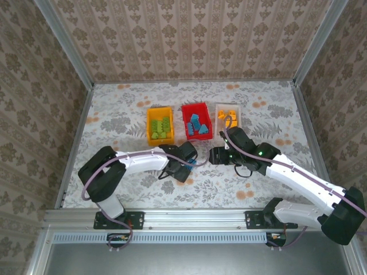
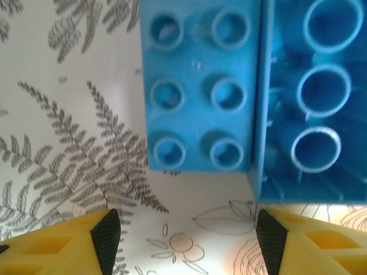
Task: Sort the legos into containers by color
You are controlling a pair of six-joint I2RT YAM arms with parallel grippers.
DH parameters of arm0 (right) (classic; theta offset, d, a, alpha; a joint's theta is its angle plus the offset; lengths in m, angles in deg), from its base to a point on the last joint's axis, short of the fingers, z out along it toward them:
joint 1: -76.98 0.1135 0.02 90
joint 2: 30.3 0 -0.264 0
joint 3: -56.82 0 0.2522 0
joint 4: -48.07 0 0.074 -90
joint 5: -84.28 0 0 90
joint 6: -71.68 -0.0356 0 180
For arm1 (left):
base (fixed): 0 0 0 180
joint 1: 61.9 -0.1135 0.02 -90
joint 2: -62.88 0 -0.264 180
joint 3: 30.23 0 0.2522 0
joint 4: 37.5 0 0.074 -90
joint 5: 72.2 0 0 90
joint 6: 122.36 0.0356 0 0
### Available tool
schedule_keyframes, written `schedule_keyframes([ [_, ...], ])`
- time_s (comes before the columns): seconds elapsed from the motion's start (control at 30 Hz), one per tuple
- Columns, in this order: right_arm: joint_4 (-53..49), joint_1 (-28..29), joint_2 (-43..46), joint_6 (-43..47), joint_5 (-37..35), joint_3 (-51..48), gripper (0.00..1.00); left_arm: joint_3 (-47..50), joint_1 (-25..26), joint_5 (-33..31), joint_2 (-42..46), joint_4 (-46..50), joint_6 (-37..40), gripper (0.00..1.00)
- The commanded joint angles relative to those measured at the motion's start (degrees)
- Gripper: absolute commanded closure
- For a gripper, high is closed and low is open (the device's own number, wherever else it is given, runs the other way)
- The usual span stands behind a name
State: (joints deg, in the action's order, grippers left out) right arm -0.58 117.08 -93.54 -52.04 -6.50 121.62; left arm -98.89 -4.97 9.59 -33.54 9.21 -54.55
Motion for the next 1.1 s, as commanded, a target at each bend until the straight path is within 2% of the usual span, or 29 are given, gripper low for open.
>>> schedule_keyframes([
  [0.0,-0.07,0.24,1.27,-1.27,1.00,1.87,0.36,-2.92,-0.48,-2.47,-1.86,-2.61,1.99,0.31],
  [0.3,0.09,0.20,1.73,-1.72,1.30,1.08,0.36,-5.90,-4.03,1.06,-4.43,-5.66,2.72,0.35],
  [0.37,0.09,0.24,1.56,-1.73,1.45,0.99,0.36,-6.71,-4.03,2.03,-4.87,-6.00,3.17,0.38],
  [0.47,0.16,0.25,1.37,-1.75,1.56,1.03,0.36,-7.55,-3.86,3.01,-6.12,-5.41,3.08,0.49],
  [0.6,0.34,0.25,1.50,-1.79,1.58,0.76,0.36,-5.98,-3.64,3.29,-6.26,-5.60,2.35,0.51],
  [0.67,0.44,0.22,1.47,-1.88,1.53,0.62,0.36,-5.18,-3.51,3.18,-5.98,-5.88,1.94,0.56],
  [0.83,0.62,0.24,2.10,-1.91,1.41,0.78,0.37,-4.47,-2.40,-2.37,-1.05,-3.50,0.19,0.72],
  [0.97,1.22,0.25,4.92,-1.04,0.99,1.32,0.37,-6.71,-2.67,-4.52,6.84,1.80,-2.41,0.74],
  [1.07,3.73,0.17,7.69,-0.49,0.96,1.09,0.37,-10.85,-4.41,-1.56,9.63,3.74,-3.72,0.75],
])
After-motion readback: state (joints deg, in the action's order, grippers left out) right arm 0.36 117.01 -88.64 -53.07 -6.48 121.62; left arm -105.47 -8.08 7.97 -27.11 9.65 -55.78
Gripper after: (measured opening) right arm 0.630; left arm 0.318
